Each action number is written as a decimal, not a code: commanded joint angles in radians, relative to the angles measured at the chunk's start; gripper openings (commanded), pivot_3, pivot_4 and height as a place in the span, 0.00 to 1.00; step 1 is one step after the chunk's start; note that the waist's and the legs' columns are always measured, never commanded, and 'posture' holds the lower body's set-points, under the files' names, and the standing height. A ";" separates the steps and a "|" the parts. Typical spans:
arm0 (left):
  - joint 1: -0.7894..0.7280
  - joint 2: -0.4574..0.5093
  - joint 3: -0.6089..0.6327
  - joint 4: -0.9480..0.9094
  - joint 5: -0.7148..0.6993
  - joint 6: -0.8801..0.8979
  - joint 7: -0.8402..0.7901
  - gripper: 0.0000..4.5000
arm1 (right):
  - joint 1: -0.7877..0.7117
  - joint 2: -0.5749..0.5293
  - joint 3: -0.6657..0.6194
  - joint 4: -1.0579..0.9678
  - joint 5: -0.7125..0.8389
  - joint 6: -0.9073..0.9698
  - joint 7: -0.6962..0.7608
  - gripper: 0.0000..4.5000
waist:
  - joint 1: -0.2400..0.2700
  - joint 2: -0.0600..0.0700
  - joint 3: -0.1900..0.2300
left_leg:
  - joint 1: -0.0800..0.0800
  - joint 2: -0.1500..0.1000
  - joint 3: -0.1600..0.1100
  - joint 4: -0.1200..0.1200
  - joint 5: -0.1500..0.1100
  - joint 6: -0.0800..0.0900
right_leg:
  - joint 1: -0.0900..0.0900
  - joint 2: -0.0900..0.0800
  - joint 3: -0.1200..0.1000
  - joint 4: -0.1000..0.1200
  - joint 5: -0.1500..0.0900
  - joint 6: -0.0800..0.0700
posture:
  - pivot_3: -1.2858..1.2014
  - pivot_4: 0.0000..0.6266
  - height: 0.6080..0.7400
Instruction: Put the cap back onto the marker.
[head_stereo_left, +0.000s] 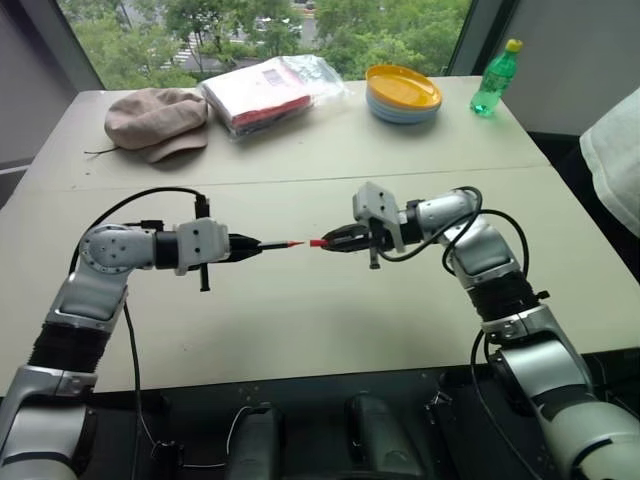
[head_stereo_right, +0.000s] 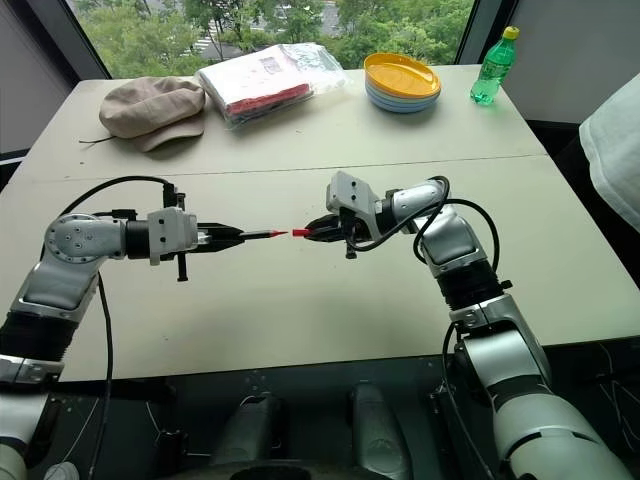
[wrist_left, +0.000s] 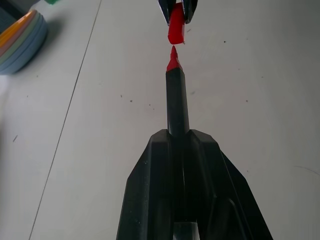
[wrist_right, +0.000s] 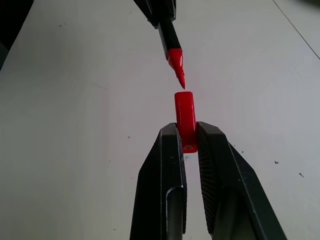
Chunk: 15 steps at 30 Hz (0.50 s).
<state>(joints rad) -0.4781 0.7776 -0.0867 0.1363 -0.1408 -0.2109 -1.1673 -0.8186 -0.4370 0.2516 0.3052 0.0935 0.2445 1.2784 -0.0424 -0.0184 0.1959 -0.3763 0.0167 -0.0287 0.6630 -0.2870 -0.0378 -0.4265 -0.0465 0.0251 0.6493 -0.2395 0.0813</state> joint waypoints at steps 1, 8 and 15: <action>-0.008 -0.003 0.010 -0.026 -0.003 -0.017 0.011 0.00 | -0.025 0.008 -0.004 -0.029 0.019 -0.010 -0.003 0.01 | 0.000 0.000 0.000 | 0.000 0.000 0.000 0.000 0.000 0.000 | 0.000 0.000 0.000 0.000 0.000 0.000 | 0.52 0.24 1.00; -0.010 -0.011 0.005 -0.034 -0.002 -0.014 0.012 0.00 | -0.025 0.013 -0.002 -0.038 0.020 -0.005 -0.003 0.01 | 0.000 0.000 0.000 | 0.000 0.000 0.000 0.000 0.000 0.000 | 0.000 0.000 0.000 0.000 0.000 0.000 | 0.52 0.24 1.00; -0.010 -0.014 0.001 -0.039 -0.002 -0.013 0.013 0.00 | -0.025 0.021 -0.001 -0.043 0.021 -0.003 -0.006 0.01 | 0.000 0.000 0.000 | 0.000 0.000 0.000 0.000 0.000 0.000 | 0.000 0.000 0.000 0.000 0.000 0.000 | 0.52 0.24 1.00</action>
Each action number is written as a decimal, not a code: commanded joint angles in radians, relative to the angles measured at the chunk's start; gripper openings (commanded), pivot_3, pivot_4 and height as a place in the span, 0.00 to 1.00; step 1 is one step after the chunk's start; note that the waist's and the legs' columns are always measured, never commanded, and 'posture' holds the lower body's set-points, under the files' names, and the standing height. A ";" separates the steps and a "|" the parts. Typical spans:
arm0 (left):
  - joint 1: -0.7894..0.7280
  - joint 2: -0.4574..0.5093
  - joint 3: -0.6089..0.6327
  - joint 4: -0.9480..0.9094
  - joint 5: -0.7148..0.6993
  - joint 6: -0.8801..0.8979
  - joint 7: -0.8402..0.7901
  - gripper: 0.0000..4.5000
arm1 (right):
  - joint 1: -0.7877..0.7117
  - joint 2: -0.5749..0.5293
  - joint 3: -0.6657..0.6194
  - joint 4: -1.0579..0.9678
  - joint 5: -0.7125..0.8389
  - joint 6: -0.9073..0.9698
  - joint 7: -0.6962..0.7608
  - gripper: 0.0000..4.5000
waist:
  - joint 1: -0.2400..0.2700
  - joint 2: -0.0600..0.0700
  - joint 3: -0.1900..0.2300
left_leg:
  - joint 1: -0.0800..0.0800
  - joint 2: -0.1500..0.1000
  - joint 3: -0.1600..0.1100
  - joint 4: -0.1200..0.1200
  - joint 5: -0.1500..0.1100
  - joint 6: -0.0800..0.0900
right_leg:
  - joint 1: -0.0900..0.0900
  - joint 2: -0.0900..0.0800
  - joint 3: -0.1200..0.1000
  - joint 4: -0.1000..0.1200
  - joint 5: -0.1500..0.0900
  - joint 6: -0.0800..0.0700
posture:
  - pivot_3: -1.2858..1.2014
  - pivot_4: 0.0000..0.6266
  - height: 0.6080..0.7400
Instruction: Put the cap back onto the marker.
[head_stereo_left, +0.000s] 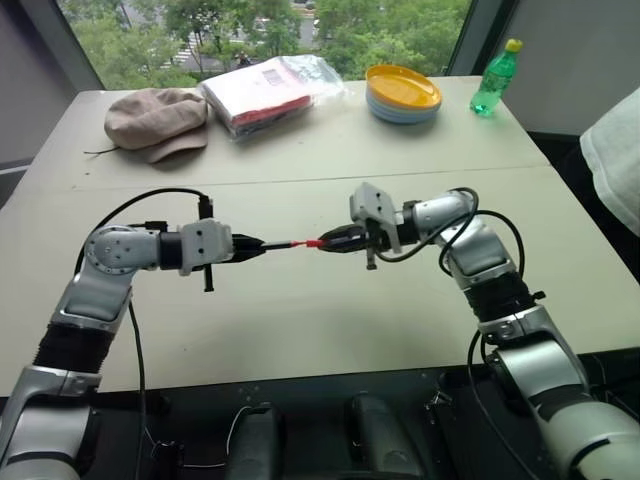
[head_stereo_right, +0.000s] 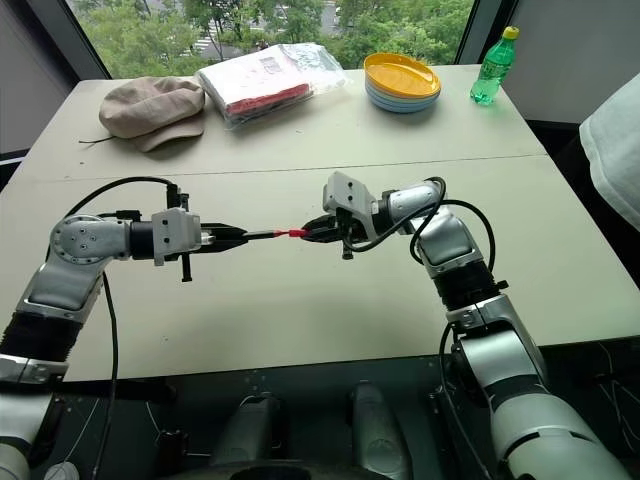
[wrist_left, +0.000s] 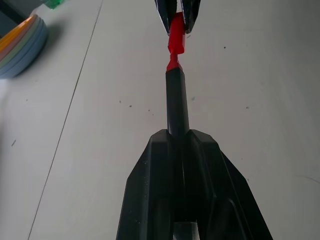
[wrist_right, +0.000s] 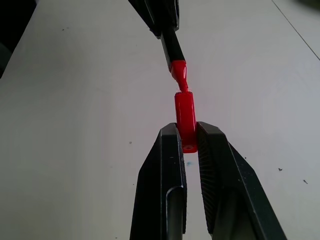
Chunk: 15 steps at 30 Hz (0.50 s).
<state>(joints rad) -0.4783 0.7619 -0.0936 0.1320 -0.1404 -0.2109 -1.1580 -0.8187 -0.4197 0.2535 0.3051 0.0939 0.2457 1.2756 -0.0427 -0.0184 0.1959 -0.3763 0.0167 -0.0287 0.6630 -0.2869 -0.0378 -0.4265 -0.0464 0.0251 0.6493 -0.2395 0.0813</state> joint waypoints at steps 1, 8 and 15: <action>-0.011 0.001 0.007 -0.036 -0.003 -0.012 0.004 0.00 | -0.026 0.005 -0.002 -0.042 0.019 -0.005 -0.004 0.01 | 0.000 0.000 0.000 | 0.000 0.000 0.000 0.000 0.000 0.000 | 0.000 0.000 0.000 0.000 0.000 0.000 | 0.52 0.24 1.00; -0.018 -0.005 -0.002 -0.032 0.005 -0.027 0.004 0.00 | -0.034 0.015 0.005 -0.037 0.022 -0.005 -0.004 0.01 | 0.000 0.000 0.000 | 0.000 0.000 0.000 0.000 0.000 0.000 | 0.000 0.000 0.000 0.000 0.000 0.000 | 0.52 0.24 1.00; -0.031 -0.016 -0.010 -0.007 0.029 -0.093 0.011 0.00 | -0.043 0.026 0.012 -0.036 0.019 -0.001 -0.005 0.01 | 0.000 0.000 0.000 | 0.000 0.000 0.000 0.000 0.000 0.000 | 0.000 0.000 0.000 0.000 0.000 0.000 | 0.52 0.24 1.00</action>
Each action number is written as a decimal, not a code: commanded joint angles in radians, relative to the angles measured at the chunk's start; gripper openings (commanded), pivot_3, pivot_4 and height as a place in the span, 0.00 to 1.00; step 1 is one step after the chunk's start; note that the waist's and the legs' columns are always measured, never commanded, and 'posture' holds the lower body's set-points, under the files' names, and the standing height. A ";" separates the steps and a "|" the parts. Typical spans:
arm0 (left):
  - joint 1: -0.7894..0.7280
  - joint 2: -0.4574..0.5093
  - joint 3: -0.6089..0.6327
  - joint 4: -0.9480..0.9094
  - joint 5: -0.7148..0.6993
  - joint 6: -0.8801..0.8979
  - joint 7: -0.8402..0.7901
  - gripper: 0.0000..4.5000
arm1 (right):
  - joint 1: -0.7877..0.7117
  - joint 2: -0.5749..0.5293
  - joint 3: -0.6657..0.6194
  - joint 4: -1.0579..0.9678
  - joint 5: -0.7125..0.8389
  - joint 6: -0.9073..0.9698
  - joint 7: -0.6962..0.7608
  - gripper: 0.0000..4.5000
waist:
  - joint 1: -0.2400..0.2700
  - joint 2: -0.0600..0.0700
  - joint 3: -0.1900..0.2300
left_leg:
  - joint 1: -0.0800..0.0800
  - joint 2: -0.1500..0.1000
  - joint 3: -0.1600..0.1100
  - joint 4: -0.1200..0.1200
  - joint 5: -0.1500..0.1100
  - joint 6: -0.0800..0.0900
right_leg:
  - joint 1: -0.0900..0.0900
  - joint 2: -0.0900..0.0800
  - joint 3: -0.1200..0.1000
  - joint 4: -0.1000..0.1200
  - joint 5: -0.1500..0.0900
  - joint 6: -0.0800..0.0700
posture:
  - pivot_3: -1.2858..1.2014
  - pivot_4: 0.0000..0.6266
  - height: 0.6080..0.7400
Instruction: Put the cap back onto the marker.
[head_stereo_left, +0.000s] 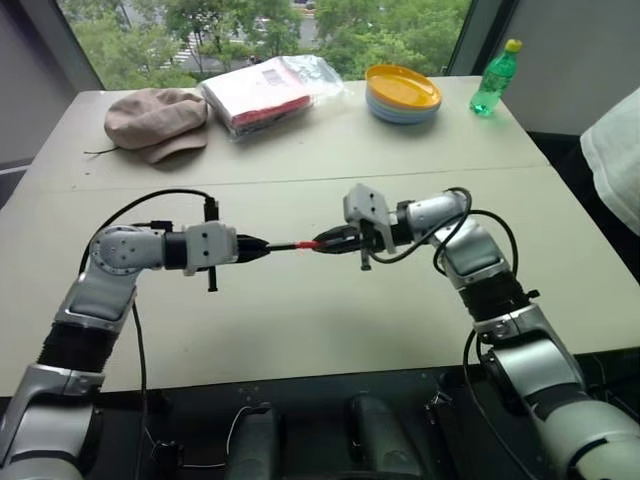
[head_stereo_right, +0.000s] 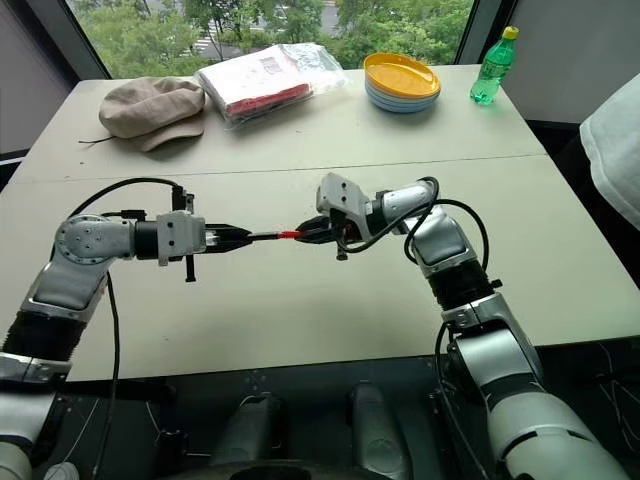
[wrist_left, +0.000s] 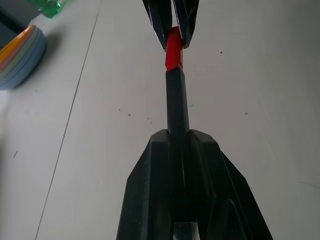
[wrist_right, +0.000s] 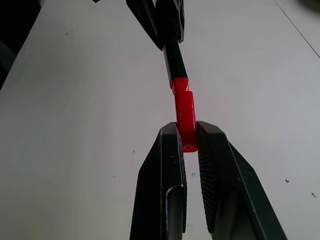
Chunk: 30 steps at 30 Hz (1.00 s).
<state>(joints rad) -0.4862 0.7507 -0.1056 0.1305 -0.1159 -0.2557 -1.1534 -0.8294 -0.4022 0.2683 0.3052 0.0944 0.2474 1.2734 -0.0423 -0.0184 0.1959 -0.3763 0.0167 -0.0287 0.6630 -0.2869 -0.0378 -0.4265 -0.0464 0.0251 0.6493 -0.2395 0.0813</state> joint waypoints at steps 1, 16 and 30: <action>-0.024 -0.008 0.002 -0.002 0.007 -0.056 0.009 0.00 | -0.032 0.009 -0.002 -0.037 0.019 -0.002 -0.003 0.01 | 0.000 0.000 0.000 | 0.000 0.000 0.000 0.000 0.000 0.000 | 0.000 0.000 0.000 0.000 0.000 0.000 | 0.52 0.24 1.00; -0.072 -0.042 0.006 0.122 0.031 -0.225 0.021 0.00 | -0.022 -0.005 0.017 -0.143 0.057 0.086 0.064 0.01 | 0.001 0.000 0.000 | 0.000 0.000 0.000 0.000 0.000 0.000 | 0.000 0.000 0.000 0.000 0.000 0.000 | 0.52 0.24 1.00; -0.090 -0.045 0.007 0.135 0.018 -0.221 0.009 0.00 | -0.015 0.048 0.045 -0.230 0.067 0.117 0.032 0.01 | 0.000 0.000 0.000 | 0.000 0.000 0.000 0.000 0.000 0.000 | 0.000 0.000 0.000 0.000 0.000 0.000 | 0.52 0.24 1.00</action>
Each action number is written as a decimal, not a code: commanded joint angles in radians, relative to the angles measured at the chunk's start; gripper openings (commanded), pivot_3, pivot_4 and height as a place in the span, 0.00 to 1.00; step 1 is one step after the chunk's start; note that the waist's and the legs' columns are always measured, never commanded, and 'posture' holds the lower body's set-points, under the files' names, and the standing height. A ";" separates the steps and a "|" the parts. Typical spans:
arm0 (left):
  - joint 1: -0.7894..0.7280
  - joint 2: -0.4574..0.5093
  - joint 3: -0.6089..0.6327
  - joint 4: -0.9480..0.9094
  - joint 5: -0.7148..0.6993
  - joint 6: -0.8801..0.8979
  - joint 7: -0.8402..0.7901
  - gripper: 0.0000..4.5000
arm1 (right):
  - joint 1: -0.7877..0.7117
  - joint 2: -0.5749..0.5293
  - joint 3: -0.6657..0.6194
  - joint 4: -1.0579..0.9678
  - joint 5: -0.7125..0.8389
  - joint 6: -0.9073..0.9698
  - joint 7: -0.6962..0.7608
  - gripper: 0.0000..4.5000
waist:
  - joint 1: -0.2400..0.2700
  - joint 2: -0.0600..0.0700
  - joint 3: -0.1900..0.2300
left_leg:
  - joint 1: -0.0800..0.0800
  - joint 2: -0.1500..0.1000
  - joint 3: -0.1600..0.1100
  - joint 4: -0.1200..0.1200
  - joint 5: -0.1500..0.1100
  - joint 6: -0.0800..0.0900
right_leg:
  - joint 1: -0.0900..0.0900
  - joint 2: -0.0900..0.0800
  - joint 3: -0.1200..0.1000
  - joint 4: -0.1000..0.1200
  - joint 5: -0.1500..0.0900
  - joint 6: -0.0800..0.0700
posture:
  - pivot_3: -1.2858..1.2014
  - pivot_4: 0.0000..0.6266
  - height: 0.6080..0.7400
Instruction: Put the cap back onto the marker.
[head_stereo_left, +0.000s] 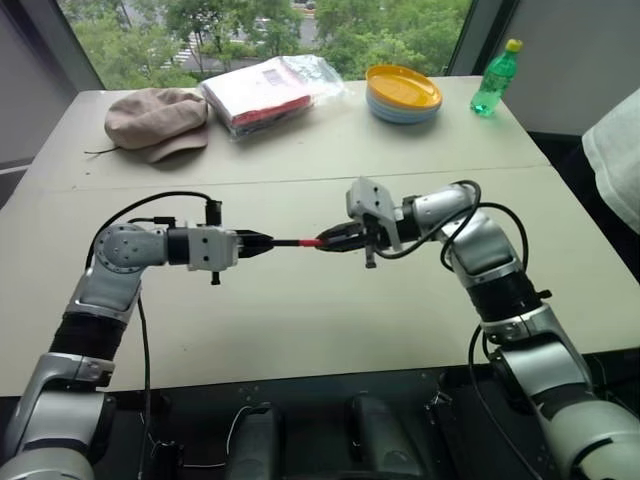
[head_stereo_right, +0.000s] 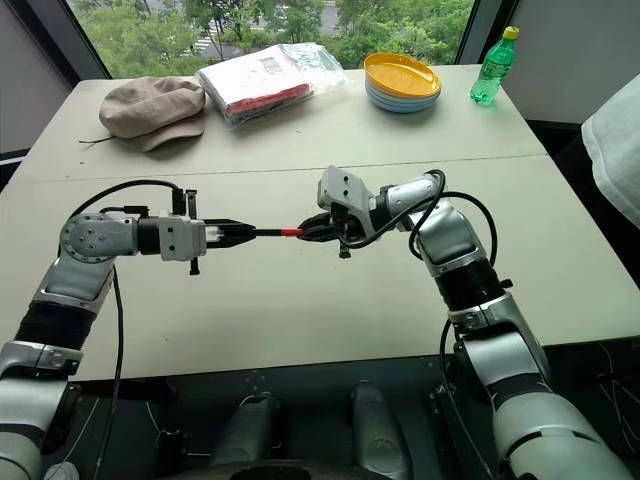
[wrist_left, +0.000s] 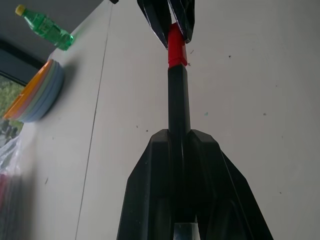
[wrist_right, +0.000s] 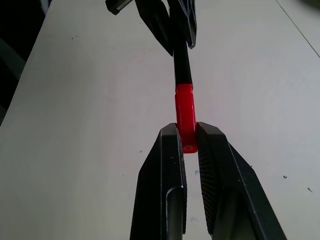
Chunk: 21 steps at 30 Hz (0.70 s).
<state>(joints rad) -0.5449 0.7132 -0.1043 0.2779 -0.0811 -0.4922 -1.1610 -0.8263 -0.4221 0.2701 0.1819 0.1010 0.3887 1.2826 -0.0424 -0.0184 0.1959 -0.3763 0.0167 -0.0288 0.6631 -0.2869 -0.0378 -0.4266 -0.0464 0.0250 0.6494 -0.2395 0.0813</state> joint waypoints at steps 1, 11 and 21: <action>-0.031 -0.009 0.005 -0.015 -0.019 0.020 0.016 0.00 | -0.020 0.078 0.043 -0.108 0.059 -0.026 0.011 0.01 | 0.000 0.000 0.000 | 0.000 0.000 0.000 0.000 0.000 0.000 | 0.000 0.000 0.000 0.000 0.000 0.000 | 0.52 0.24 1.00; -0.023 -0.021 0.005 -0.057 -0.083 0.097 -0.026 0.00 | -0.021 0.095 0.074 -0.107 0.008 -0.113 -0.009 0.01 | 0.000 0.000 0.000 | 0.000 0.000 0.000 0.000 0.000 0.000 | 0.000 0.000 0.000 0.000 0.000 0.000 | 0.52 0.24 1.00; -0.053 -0.022 0.010 -0.042 -0.083 0.098 -0.069 0.00 | -0.020 0.085 0.092 -0.096 -0.023 -0.196 0.032 0.01 | 0.000 0.000 0.000 | 0.000 0.000 0.000 0.000 0.000 0.000 | 0.000 0.000 0.000 0.000 0.000 0.000 | 0.52 0.24 1.00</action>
<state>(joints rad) -0.5484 0.7175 -0.0871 0.2741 -0.1416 -0.3802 -1.2423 -0.8261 -0.3939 0.2978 0.1804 0.0224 0.2420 1.2657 -0.0422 -0.0184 0.1959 -0.3765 0.0167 -0.0290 0.6631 -0.2869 -0.0378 -0.4266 -0.0463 0.0247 0.6494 -0.2395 0.0813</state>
